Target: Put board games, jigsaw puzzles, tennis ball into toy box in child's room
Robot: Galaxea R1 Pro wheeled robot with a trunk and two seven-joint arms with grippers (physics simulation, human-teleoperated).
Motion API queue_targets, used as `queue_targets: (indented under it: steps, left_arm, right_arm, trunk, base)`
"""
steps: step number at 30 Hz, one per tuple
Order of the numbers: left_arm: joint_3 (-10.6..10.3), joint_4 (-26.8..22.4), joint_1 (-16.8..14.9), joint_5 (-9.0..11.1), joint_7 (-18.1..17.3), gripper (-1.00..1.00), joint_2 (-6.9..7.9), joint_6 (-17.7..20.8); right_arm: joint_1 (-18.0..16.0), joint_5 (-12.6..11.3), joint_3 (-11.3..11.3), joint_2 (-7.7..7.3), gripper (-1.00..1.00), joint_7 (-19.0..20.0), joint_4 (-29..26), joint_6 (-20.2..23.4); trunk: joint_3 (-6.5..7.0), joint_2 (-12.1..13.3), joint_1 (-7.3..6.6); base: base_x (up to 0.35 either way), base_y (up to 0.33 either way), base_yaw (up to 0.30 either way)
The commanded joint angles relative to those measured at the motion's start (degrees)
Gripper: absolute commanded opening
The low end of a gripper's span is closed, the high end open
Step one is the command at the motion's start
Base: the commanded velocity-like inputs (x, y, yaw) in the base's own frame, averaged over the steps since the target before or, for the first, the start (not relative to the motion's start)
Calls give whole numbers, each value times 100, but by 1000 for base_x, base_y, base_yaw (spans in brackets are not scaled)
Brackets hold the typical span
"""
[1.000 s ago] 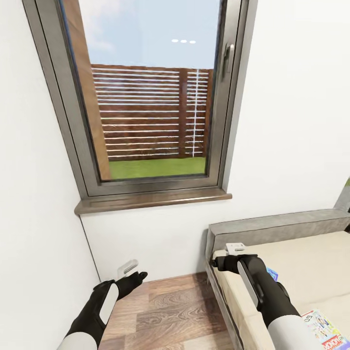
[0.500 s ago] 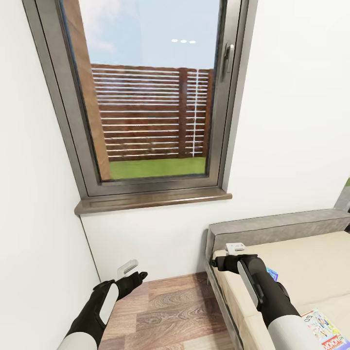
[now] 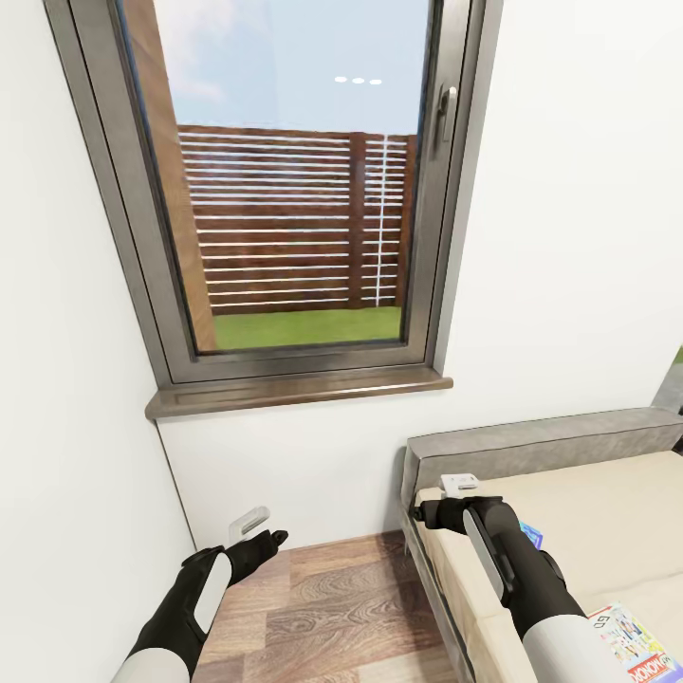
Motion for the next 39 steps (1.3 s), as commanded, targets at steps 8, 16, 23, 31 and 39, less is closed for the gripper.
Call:
queue_targets:
  steps: [8,16,23,31,39]
  left_arm:
    - [35,-8,-4,10,-25,100,-8,40]
    - [11,-95,49,105,19,100,-12,139]
    - [-64,-265,108,332,40,100,-19,364]
    - [-223,-383,143,596,-39,100,-13,622]
    - [-295,-426,158,806,-126,100,-9,907]
  right_arm:
    - [-3,0,6,-3,100,10,-6,26]
    - [-46,-46,-57,-74,100,32,14,169]
    - [-89,-90,-123,-175,100,42,66,390]
    - [-109,-116,-154,-211,100,45,90,468]
    - [-116,-124,-166,-224,100,47,101,496]
  trunk:
    - [-6,-4,0]
    - [-6,-4,0]
    - [-6,-4,0]
    - [-6,-4,0]
    - [-6,-4,0]
  base:
    - [0,0,0]
    - [0,0,0]
    - [0,0,0]
    - [0,0,0]
    - [0,0,-11]
